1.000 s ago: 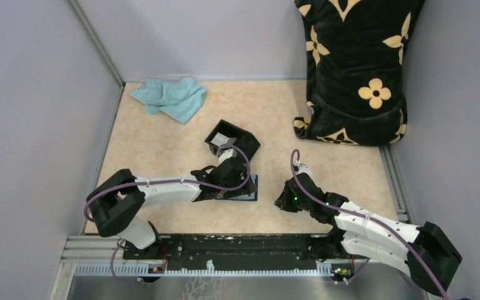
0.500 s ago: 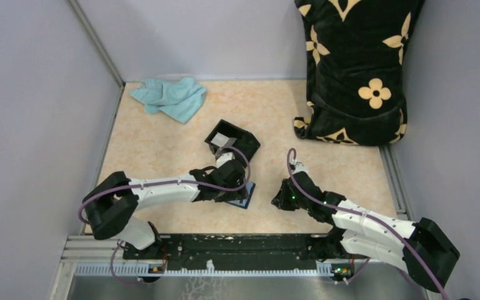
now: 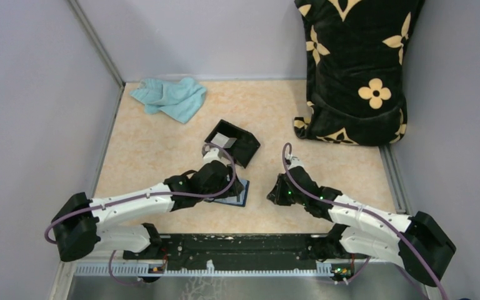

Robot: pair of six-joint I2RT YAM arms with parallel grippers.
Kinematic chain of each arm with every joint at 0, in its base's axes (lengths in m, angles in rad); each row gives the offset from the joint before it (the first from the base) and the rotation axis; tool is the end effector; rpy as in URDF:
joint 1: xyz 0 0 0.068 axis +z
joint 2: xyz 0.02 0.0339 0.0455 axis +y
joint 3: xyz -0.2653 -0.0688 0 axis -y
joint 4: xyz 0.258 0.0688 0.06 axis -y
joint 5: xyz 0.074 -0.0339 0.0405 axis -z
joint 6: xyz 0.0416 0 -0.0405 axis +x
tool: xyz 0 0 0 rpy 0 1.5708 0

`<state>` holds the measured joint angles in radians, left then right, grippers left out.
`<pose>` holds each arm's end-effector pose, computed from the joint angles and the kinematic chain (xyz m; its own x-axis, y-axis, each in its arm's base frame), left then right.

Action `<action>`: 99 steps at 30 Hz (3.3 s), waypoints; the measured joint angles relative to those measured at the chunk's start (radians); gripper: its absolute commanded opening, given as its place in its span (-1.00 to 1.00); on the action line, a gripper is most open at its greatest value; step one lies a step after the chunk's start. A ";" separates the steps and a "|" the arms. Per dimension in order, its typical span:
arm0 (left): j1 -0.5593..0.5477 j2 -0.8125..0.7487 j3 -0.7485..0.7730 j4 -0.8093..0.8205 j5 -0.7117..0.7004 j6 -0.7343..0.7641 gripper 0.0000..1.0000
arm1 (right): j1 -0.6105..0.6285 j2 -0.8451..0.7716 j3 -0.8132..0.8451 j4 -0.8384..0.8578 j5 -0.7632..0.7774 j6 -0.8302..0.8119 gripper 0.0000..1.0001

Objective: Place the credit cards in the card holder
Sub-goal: Insert the credit card into the card holder.

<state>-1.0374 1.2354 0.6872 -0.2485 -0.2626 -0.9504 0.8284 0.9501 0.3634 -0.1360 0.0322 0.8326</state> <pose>0.1435 -0.2218 0.1991 -0.8129 -0.1687 -0.5574 0.1340 0.8773 -0.4609 0.1365 0.1468 0.1600 -0.8336 0.1850 -0.5205 -0.1539 0.8272 0.5404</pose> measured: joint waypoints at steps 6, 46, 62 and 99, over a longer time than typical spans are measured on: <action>-0.001 -0.064 -0.034 0.011 -0.106 0.026 -0.52 | 0.000 0.081 0.034 0.032 -0.006 -0.008 -1.00; 0.000 0.312 0.091 -0.057 -0.219 0.231 -1.00 | 0.000 0.444 0.176 0.207 -0.052 -0.038 -1.00; 0.001 0.325 0.101 -0.014 -0.206 0.264 -1.00 | 0.000 0.508 0.176 0.258 -0.080 -0.037 -1.00; 0.006 0.015 0.030 0.033 -0.286 0.214 -0.46 | -0.020 0.510 0.194 0.260 -0.060 -0.042 -0.45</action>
<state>-1.0317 1.2503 0.7174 -0.2153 -0.5484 -0.7364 0.8085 1.4605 0.5571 0.1242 -0.0273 0.7902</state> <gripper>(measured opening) 0.232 0.200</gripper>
